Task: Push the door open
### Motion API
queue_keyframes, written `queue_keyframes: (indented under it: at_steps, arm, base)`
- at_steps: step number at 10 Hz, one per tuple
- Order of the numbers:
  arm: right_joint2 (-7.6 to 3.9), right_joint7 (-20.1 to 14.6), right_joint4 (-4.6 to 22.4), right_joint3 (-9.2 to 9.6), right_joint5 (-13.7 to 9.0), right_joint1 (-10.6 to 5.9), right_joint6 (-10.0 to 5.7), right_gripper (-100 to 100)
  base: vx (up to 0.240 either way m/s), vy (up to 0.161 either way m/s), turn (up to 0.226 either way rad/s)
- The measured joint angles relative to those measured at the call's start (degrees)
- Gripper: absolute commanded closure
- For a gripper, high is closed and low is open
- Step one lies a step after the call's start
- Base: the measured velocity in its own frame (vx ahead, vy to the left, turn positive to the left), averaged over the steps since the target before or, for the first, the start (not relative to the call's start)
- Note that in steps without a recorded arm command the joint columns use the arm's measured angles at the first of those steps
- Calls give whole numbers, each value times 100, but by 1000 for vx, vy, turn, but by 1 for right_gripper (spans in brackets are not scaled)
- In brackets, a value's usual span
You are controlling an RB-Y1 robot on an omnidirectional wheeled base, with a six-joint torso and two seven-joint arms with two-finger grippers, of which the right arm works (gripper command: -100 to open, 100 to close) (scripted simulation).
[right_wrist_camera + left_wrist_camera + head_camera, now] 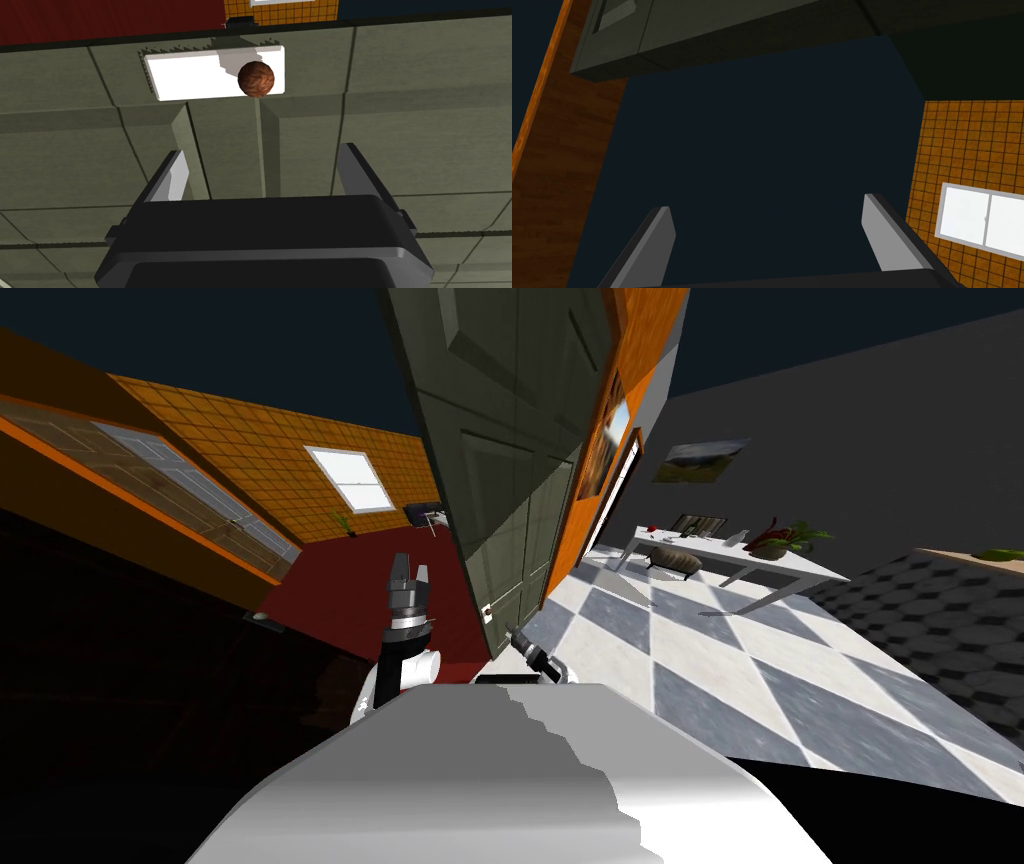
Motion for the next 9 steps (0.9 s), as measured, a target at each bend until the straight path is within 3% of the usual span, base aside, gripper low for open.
queue_keyframes:
  at_steps: [7, 8, 9]
  arm:
    - [180, 152, 132, -112, -37, -1, 42, -100]
    - [186, 158, 133, -113, -37, -3, 40, 100]
    - [185, 156, 126, -110, -37, -3, 27, 100]
  base:
    - [141, 134, 35]
    - [-14, -9, -15]
    - [-30, -23, 20]
